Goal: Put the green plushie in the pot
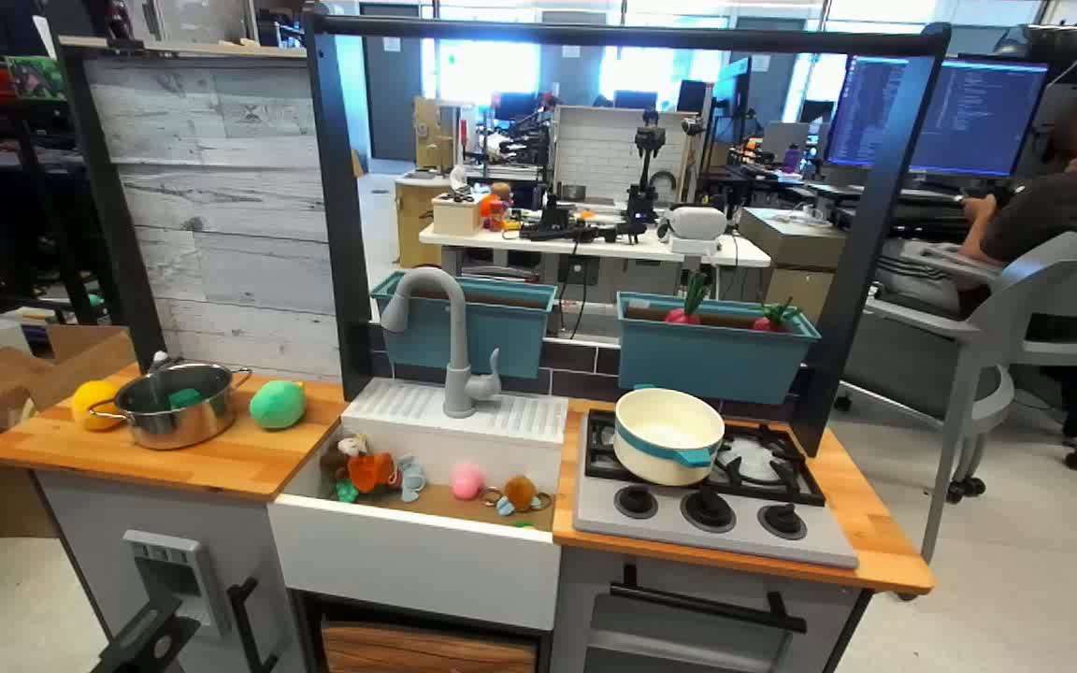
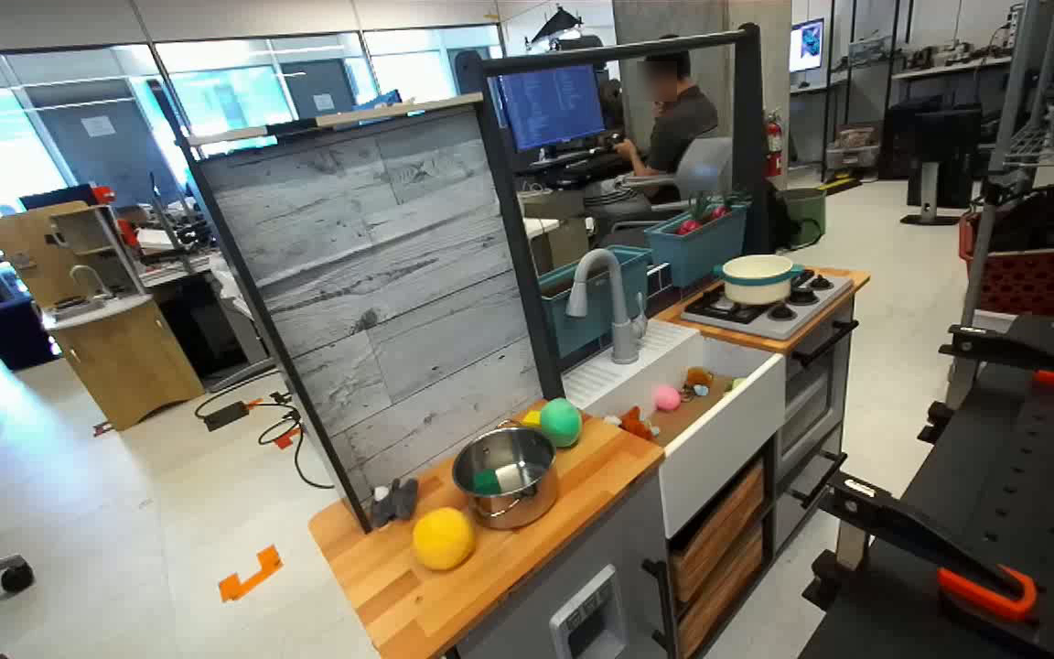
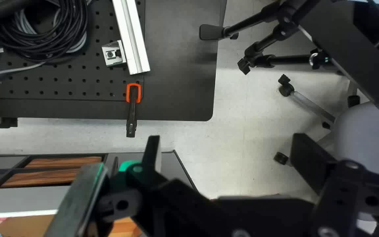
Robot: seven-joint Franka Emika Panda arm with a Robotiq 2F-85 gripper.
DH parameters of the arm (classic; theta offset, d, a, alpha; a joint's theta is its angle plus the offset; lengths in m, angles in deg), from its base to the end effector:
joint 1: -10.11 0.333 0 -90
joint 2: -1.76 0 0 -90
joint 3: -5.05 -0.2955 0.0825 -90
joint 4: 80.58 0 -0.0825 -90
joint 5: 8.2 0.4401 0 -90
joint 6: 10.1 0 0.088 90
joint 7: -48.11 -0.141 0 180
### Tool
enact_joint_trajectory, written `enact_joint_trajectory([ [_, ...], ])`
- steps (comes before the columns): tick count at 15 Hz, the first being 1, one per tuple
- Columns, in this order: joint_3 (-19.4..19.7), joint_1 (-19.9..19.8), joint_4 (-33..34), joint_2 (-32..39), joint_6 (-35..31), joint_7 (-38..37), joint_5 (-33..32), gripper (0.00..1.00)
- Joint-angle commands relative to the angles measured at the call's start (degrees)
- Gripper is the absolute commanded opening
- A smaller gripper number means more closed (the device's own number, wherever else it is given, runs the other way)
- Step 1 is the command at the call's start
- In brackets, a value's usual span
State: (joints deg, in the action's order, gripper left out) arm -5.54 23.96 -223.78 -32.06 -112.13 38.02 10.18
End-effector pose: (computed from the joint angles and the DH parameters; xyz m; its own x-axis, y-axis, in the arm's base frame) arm 0.3687 0.2030 0.4033 0.9757 0.1371 -0.1708 0.1077 -0.9794 -0.1707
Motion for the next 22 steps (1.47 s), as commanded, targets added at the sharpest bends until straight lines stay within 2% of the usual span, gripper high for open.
enact_joint_trajectory([
  [1,-0.7,-0.8,0.1,-0.1,0.2,0.3,0.3,1.0],
  [18,-0.7,-0.8,0.1,-0.1,0.2,0.3,0.3,1.0],
  [19,-0.7,-0.9,0.4,0.8,-0.5,0.8,0.0,1.0],
  [22,-0.7,-2.4,0.9,4.6,-8.2,2.7,-2.1,1.0],
])
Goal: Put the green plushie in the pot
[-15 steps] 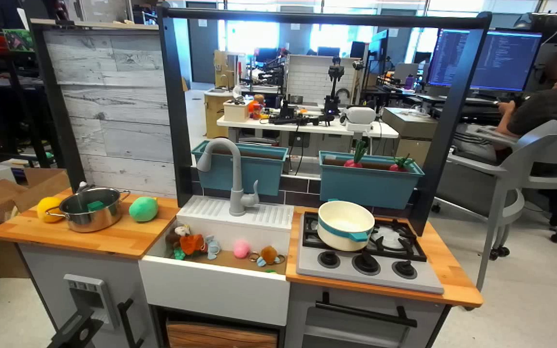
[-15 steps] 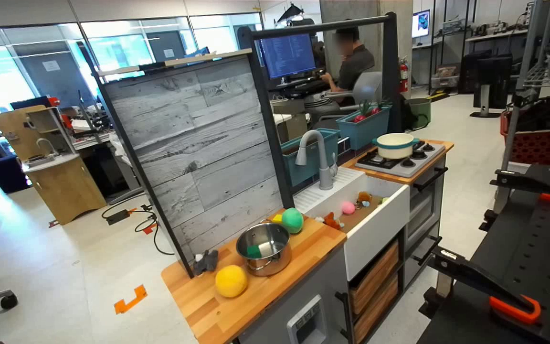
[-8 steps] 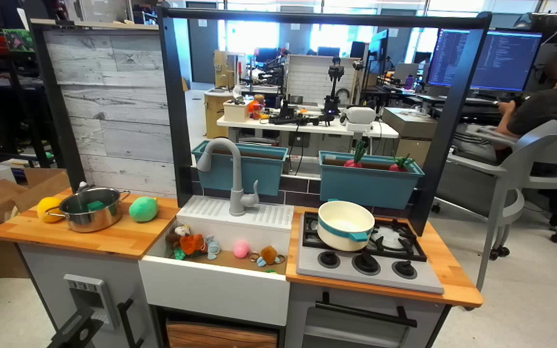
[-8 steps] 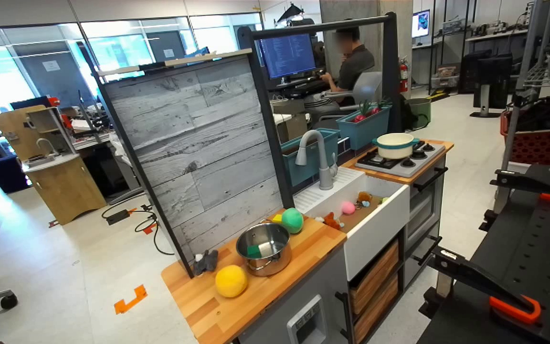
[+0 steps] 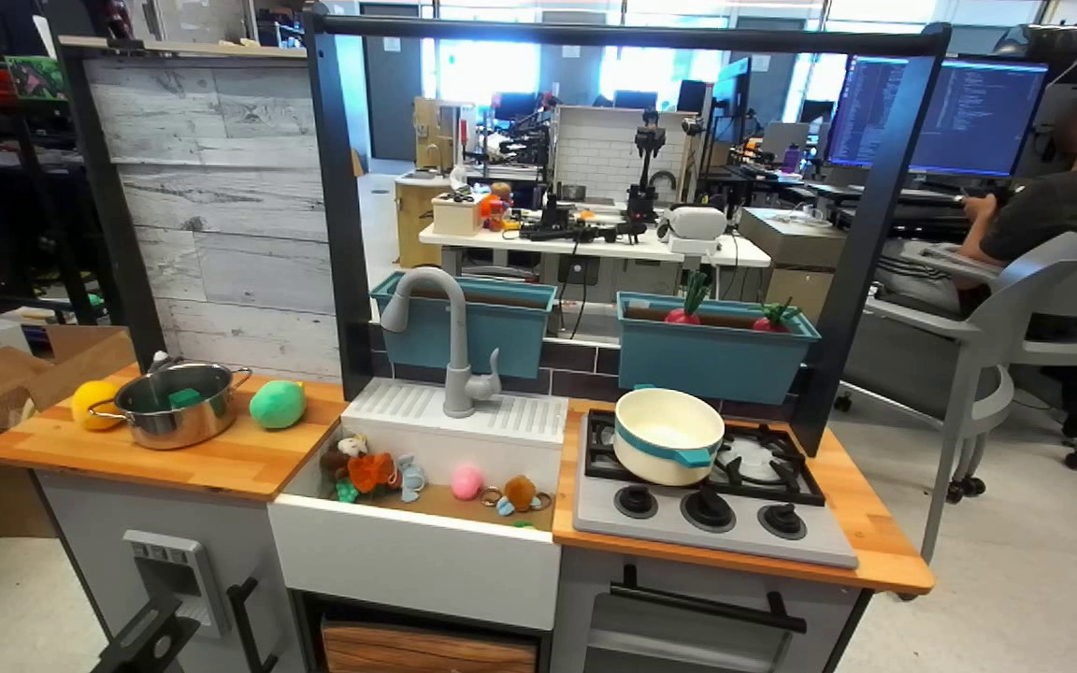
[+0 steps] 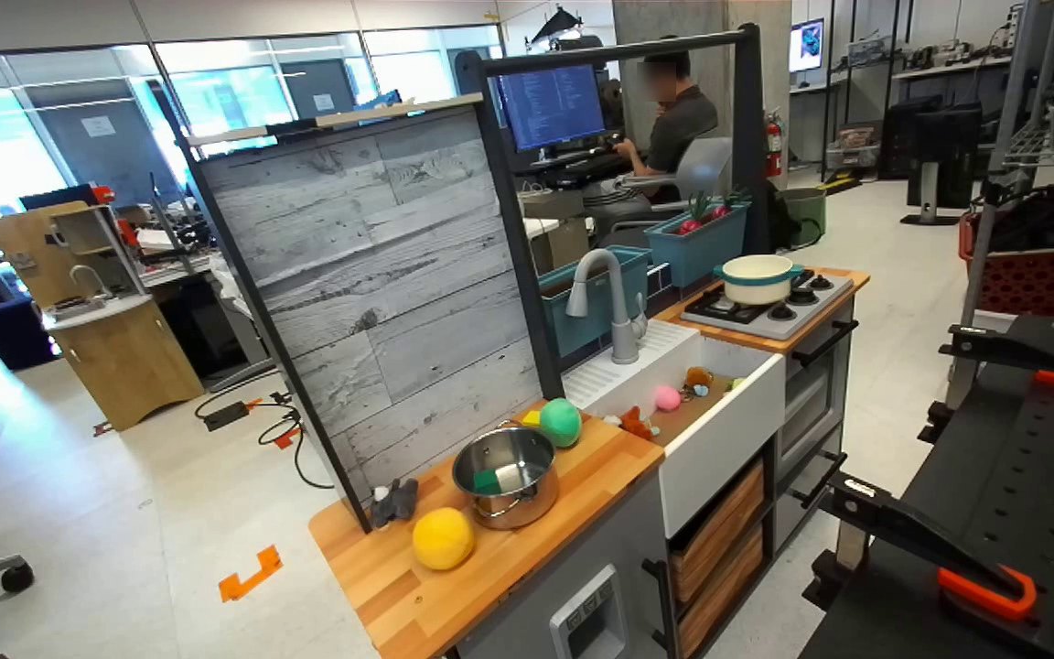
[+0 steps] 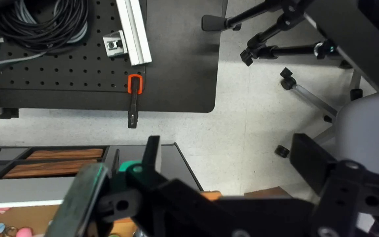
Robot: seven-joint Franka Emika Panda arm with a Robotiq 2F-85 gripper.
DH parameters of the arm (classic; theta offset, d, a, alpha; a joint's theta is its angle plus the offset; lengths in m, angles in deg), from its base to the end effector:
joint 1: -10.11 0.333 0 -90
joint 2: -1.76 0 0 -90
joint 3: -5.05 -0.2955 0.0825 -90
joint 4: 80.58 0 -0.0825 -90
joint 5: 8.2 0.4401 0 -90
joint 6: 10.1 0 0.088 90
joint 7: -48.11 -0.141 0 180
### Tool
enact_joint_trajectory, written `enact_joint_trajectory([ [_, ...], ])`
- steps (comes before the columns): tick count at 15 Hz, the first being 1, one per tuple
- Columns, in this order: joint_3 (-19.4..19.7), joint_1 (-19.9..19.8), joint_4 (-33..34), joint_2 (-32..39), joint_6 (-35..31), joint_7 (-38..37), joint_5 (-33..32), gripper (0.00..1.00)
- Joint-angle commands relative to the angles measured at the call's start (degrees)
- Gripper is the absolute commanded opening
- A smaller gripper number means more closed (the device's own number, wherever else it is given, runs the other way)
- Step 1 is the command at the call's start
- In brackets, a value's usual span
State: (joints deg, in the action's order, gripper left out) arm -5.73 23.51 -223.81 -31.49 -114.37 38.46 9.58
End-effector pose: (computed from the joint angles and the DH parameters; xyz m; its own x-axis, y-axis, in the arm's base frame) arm 0.3764 0.2013 0.4012 0.9809 0.1353 -0.1401 0.1114 -0.9798 -0.1658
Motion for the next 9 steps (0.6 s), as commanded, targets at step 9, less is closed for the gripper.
enact_joint_trajectory([
  [9,4.2,-7.3,6.9,26.4,-37.5,6.5,-4.1,1.0],
])
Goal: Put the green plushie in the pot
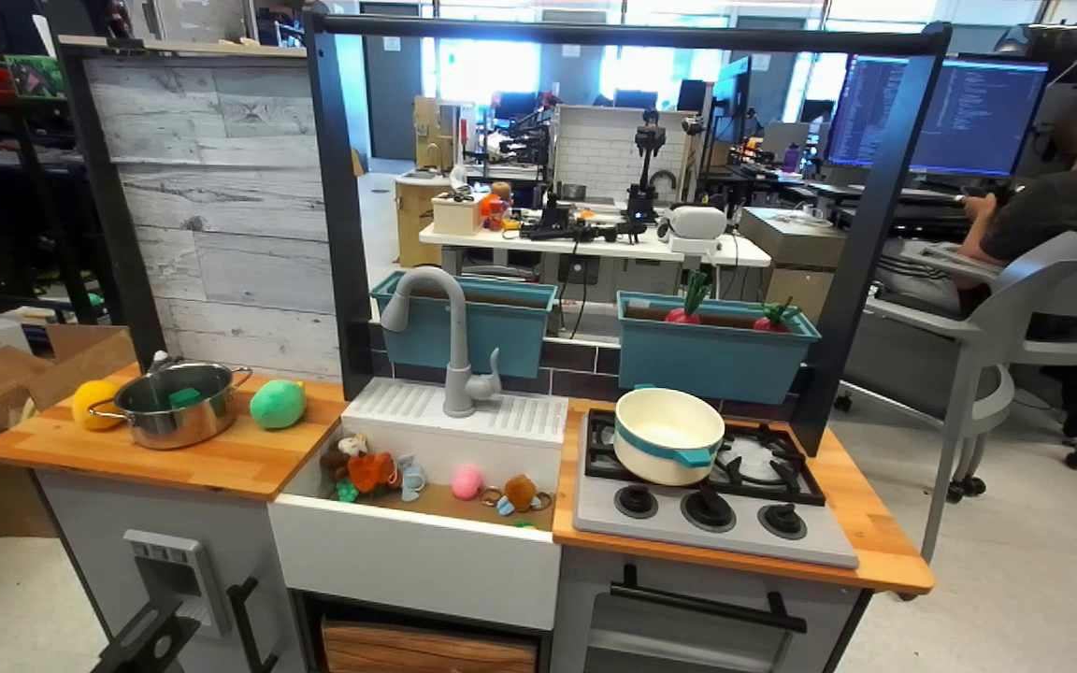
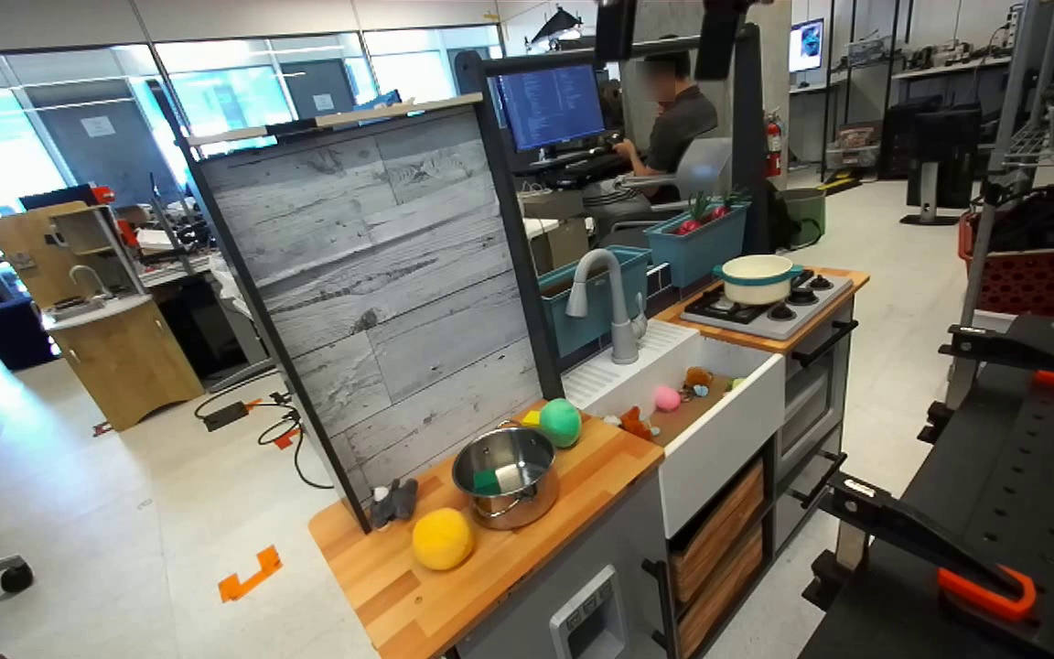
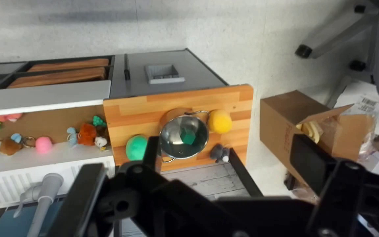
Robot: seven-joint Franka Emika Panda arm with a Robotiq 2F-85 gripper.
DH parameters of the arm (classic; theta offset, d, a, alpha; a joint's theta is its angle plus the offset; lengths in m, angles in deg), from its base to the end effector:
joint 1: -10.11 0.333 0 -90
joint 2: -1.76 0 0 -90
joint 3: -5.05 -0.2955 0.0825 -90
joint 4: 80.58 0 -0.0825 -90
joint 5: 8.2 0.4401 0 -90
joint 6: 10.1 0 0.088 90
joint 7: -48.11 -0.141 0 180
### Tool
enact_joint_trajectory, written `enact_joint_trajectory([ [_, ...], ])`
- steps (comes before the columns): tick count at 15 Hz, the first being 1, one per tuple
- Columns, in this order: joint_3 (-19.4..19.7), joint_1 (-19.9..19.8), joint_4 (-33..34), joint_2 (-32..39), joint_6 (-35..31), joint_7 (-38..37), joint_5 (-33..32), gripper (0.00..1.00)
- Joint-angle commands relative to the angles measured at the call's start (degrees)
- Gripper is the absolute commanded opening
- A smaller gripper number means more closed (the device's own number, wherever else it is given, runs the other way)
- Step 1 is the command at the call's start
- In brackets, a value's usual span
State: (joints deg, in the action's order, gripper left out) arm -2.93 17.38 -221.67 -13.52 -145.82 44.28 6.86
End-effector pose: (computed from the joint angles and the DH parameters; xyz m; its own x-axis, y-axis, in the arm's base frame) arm 0.4986 0.1426 0.3248 0.9895 0.0110 0.1444 0.0379 -0.9820 -0.1849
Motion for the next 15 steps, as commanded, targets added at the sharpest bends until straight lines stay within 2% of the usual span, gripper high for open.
enact_joint_trajectory([
  [1,1.8,-1.6,6.0,11.2,-8.6,0.5,-1.7,1.0],
  [4,2.7,-2.7,10.9,19.8,-16.8,-1.3,-3.5,1.0],
  [7,4.0,-3.3,17.1,28.3,-21.2,-2.6,-4.7,1.0],
  [15,7.2,-2.8,37.1,47.3,-18.7,-7.5,-5.8,1.0],
])
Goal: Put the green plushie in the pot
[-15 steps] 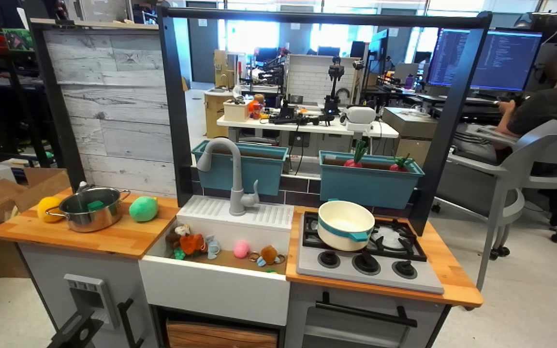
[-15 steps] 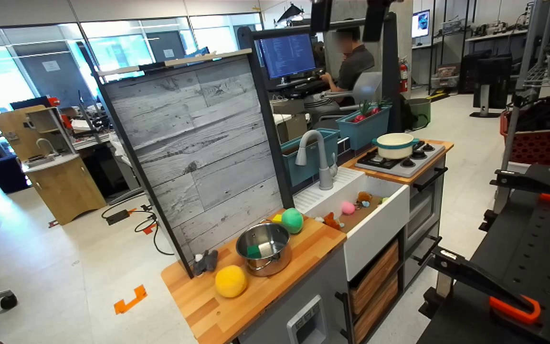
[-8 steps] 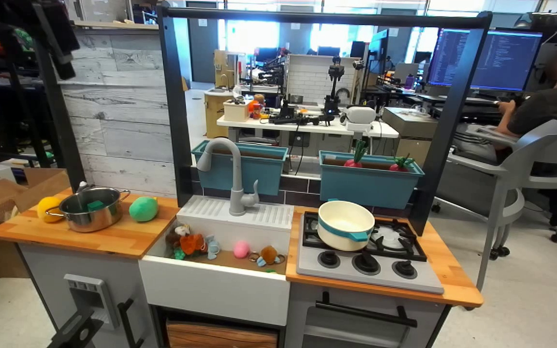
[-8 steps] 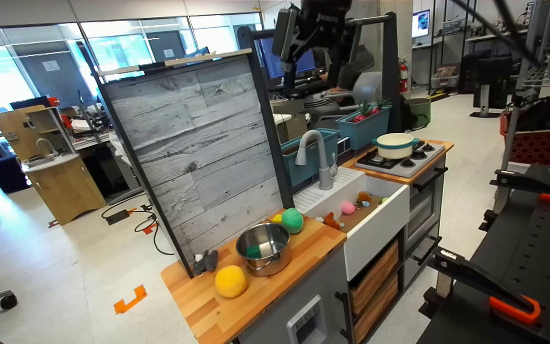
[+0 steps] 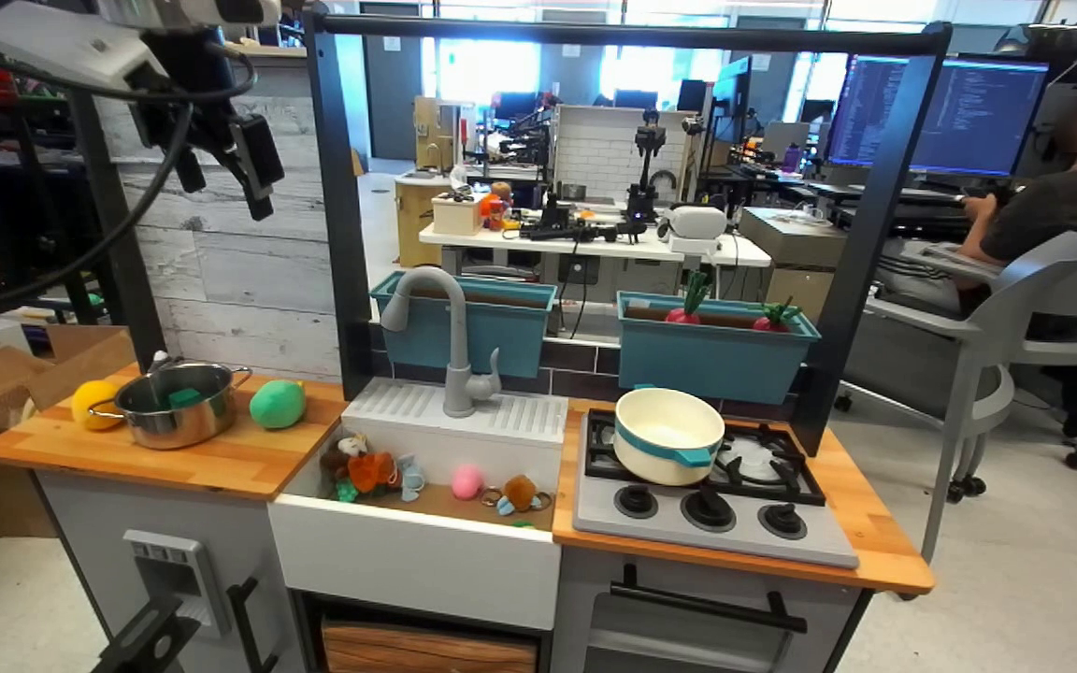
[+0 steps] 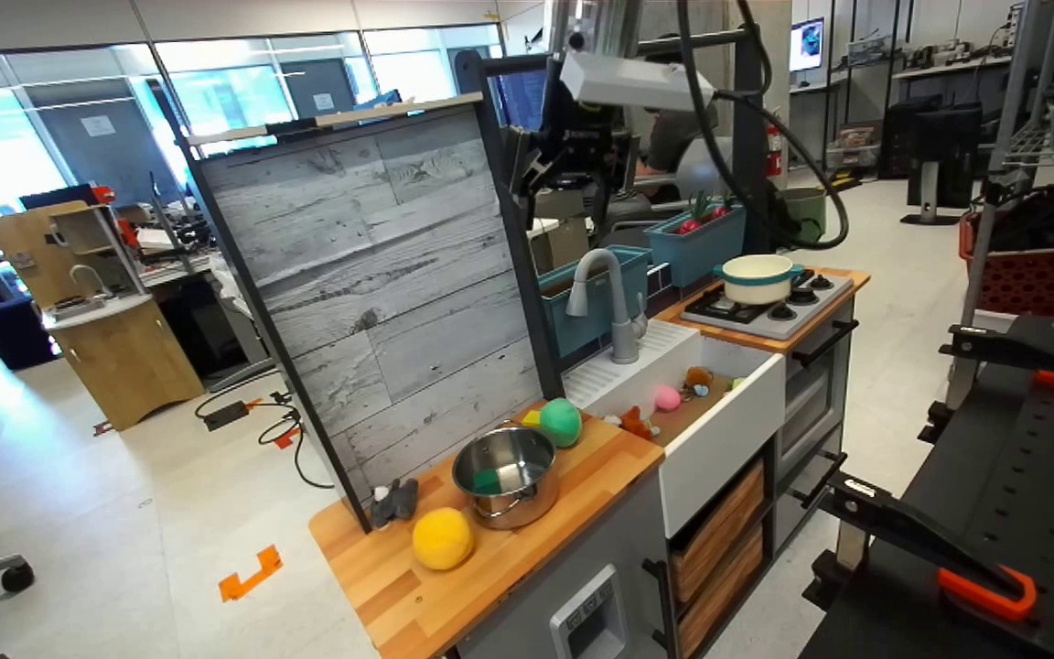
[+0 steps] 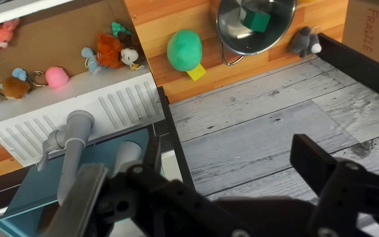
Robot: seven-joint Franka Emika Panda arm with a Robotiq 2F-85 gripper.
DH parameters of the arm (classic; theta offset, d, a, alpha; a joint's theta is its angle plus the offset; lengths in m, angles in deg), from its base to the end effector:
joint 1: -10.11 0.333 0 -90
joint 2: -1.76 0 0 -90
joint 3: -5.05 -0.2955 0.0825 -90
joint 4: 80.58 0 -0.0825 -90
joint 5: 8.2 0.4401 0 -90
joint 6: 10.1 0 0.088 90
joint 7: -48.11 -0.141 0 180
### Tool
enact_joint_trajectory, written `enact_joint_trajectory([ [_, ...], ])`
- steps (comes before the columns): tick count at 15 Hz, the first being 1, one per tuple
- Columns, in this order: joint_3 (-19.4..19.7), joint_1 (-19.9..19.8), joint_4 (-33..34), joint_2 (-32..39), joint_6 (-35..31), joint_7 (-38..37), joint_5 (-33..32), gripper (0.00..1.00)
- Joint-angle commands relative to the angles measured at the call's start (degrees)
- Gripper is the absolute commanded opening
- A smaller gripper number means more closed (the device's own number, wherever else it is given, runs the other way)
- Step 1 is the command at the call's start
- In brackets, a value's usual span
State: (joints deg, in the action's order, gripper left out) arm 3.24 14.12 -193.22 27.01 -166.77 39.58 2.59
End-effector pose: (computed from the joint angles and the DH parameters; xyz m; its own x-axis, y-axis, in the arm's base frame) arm 0.6823 0.0647 0.1885 0.9308 -0.2291 0.2849 -0.1818 -0.9662 -0.1831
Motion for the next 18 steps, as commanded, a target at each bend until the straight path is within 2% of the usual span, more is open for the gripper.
enact_joint_trajectory([
  [1,0.7,0.2,11.3,9.0,3.8,-3.0,-1.1,1.0],
  [8,0.5,-0.3,28.8,22.8,17.0,-6.2,-0.1,1.0],
  [13,0.8,0.2,37.9,30.6,21.5,-9.4,0.0,1.0],
  [18,0.7,0.5,42.7,35.9,23.7,-12.1,0.3,1.0],
])
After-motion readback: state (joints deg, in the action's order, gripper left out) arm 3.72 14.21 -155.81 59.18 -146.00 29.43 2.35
